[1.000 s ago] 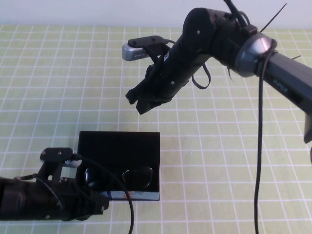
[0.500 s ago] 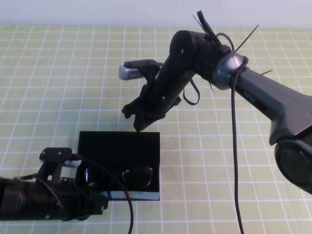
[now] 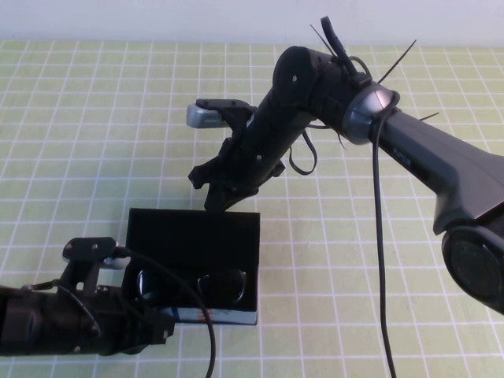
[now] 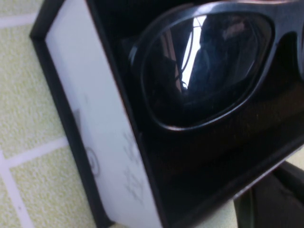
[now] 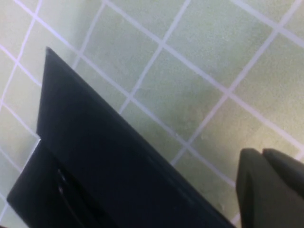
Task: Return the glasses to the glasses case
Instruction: Close the glasses case
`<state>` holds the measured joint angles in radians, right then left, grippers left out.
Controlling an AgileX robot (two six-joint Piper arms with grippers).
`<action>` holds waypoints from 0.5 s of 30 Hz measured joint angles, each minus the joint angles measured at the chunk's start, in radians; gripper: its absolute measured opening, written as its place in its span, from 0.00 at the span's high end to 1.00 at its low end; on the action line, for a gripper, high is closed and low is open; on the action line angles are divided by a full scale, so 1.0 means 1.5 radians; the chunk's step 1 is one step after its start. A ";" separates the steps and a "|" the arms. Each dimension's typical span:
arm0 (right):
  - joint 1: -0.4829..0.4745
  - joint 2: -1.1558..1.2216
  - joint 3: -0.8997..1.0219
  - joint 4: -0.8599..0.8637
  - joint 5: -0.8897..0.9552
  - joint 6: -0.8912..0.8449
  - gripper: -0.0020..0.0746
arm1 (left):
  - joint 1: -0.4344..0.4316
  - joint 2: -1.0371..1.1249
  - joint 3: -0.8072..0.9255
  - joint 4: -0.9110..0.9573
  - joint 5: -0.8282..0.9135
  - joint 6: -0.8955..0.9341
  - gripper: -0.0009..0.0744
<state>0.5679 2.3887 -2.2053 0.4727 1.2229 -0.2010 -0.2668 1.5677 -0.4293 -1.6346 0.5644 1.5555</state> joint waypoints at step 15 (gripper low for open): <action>0.029 -0.038 0.000 0.002 0.000 0.011 0.99 | 0.000 0.000 0.000 -0.017 -0.003 0.007 0.99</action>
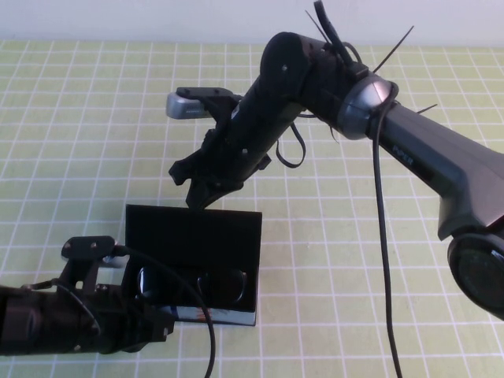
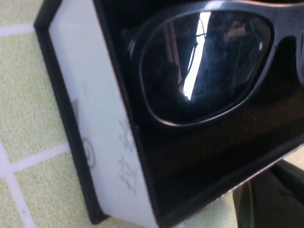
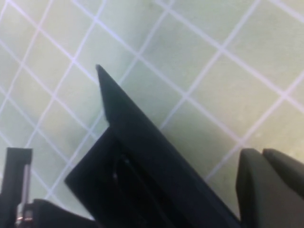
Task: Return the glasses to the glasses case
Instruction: Close the glasses case
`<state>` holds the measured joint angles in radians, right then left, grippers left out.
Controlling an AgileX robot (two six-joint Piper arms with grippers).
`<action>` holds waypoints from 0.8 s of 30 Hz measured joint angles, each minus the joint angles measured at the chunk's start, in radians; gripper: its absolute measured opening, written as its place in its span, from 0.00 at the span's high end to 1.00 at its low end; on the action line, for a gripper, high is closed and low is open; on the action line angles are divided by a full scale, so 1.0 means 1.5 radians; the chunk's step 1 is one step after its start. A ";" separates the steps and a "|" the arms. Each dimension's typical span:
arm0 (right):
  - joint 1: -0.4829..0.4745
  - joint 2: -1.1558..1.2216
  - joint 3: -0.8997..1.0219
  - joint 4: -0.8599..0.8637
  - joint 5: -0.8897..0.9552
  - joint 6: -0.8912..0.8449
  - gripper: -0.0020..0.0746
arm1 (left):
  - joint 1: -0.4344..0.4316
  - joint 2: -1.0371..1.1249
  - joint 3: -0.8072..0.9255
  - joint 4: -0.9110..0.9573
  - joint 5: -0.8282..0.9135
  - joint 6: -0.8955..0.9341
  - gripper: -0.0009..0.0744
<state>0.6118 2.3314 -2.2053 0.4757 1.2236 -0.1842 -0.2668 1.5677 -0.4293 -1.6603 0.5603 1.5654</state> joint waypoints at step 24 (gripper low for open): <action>0.084 -0.136 0.240 -0.021 0.001 -0.024 0.99 | 0.000 -0.190 0.000 0.288 0.021 -0.303 0.99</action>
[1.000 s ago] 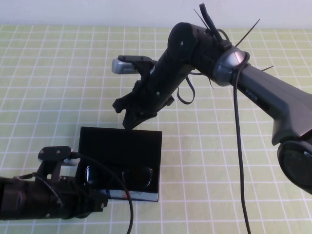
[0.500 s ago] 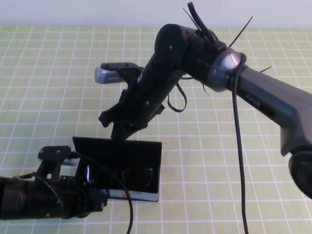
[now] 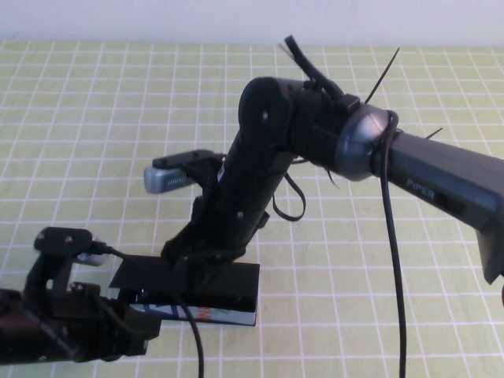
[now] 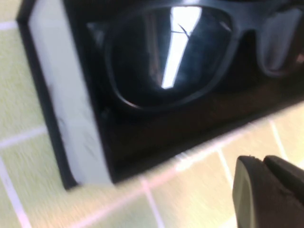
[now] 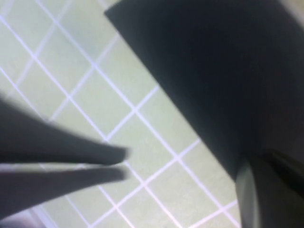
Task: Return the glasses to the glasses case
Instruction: Close the glasses case
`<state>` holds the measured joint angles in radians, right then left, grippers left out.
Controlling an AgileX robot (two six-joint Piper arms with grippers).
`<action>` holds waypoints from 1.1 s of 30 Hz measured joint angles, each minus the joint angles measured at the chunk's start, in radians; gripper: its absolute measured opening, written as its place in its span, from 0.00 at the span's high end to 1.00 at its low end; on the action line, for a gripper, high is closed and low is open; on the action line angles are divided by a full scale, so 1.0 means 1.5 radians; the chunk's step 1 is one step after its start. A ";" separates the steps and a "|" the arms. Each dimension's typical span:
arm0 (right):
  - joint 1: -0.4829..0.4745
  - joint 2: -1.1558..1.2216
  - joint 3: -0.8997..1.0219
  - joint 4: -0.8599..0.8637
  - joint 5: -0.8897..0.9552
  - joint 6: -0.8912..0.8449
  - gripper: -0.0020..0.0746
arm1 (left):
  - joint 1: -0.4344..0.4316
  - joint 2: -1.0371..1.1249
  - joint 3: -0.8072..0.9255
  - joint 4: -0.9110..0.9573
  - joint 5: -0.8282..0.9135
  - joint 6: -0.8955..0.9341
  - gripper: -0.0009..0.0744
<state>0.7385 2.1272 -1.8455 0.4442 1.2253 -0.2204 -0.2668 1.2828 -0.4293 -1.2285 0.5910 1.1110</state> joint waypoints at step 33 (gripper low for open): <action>0.022 -0.102 0.062 -0.021 -0.004 0.011 0.99 | 0.000 -0.763 0.011 0.368 -0.080 -0.250 0.99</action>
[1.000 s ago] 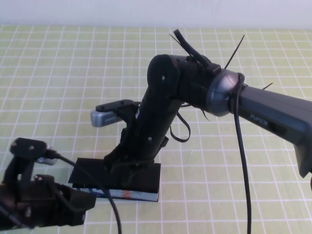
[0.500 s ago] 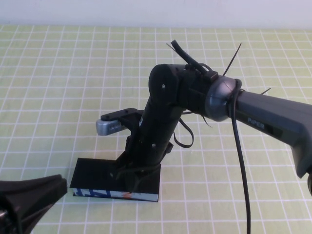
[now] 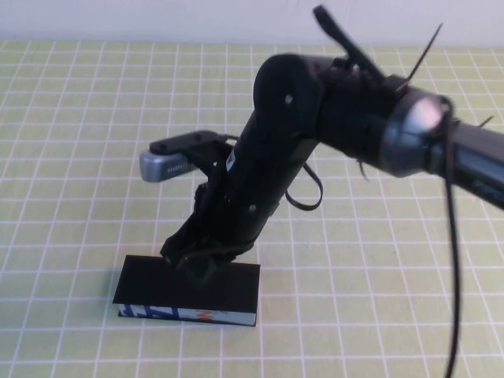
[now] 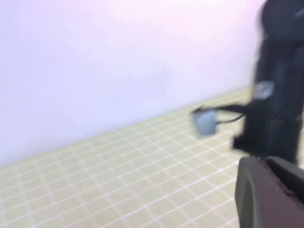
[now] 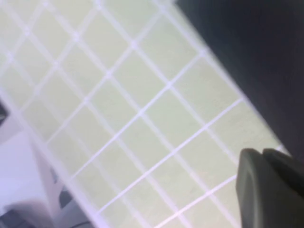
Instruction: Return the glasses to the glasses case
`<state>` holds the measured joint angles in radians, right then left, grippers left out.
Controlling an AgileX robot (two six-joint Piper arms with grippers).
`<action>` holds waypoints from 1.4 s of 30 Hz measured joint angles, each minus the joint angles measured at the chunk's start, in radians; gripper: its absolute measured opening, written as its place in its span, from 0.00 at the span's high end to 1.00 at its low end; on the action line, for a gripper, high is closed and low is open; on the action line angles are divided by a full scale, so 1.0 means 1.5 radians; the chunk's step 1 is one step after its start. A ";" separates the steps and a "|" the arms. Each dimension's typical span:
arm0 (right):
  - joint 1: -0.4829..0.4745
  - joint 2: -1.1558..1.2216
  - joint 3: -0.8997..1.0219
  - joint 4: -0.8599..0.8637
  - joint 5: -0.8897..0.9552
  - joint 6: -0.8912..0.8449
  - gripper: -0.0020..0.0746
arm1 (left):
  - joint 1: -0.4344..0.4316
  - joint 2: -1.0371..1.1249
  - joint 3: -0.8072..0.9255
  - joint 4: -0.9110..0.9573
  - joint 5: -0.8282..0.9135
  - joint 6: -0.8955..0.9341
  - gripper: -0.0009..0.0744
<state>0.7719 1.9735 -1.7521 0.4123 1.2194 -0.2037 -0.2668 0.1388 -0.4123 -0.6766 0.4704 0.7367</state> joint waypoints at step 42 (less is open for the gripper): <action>0.059 -0.961 0.918 -0.206 -0.492 0.242 0.99 | 0.000 -0.083 0.292 0.150 -0.265 -0.196 0.99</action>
<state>0.8604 0.5324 -0.3757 0.1028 0.4821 0.1599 -0.2668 0.0142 0.0252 -0.4518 0.0735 0.4424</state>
